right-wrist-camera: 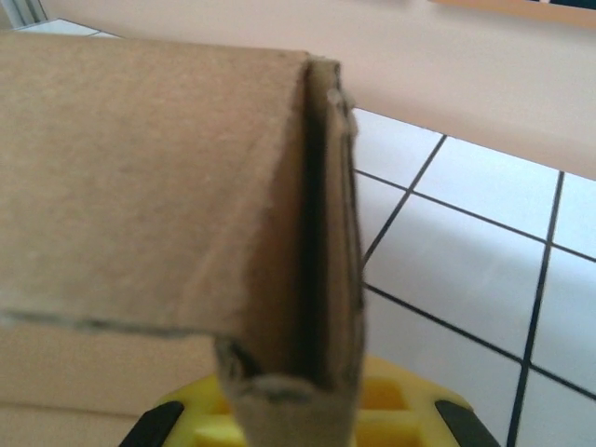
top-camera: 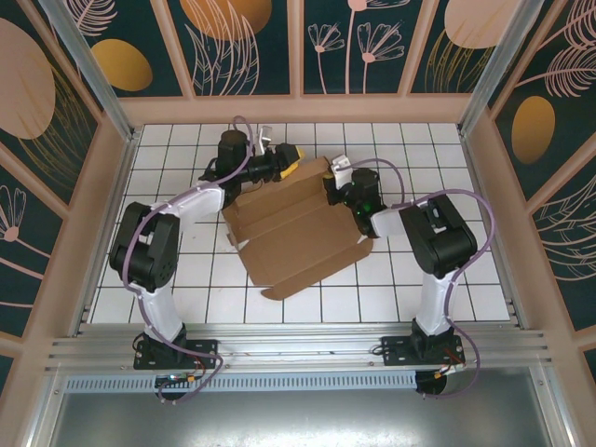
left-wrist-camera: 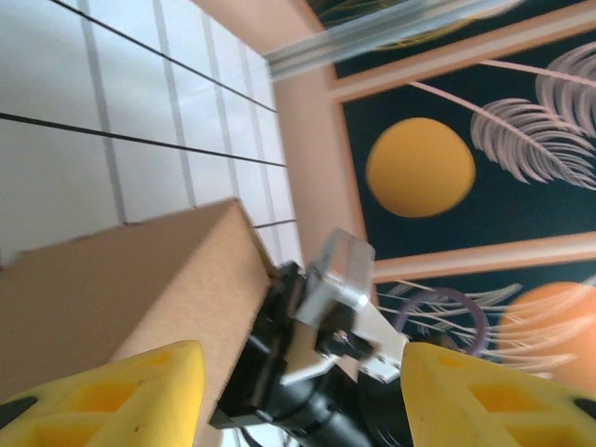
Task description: Fold the paper box
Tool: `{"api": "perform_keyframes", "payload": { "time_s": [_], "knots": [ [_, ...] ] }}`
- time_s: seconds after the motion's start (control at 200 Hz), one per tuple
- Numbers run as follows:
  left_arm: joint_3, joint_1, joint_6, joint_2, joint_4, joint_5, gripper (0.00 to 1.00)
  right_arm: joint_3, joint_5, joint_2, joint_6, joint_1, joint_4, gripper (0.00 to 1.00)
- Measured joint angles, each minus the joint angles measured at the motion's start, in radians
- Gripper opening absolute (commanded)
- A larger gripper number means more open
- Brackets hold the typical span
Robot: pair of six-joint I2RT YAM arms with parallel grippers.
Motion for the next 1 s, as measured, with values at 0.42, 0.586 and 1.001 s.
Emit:
{"api": "perform_keyframes", "payload": {
  "time_s": [0.42,0.586,1.001],
  "knots": [
    [-0.076,0.078,0.235,-0.428,-0.396,-0.238,0.63,-0.231,0.401,-0.139,0.075,0.138,0.100,0.00],
    [-0.119,0.077,0.299,-0.497,-0.528,-0.219,0.63,-0.259,0.510,-0.145,0.100,0.191,0.124,0.00],
    [-0.144,0.079,0.377,-0.596,-0.669,-0.296,0.68,-0.287,0.562,-0.145,0.115,0.232,0.167,0.00]
  ]
}}
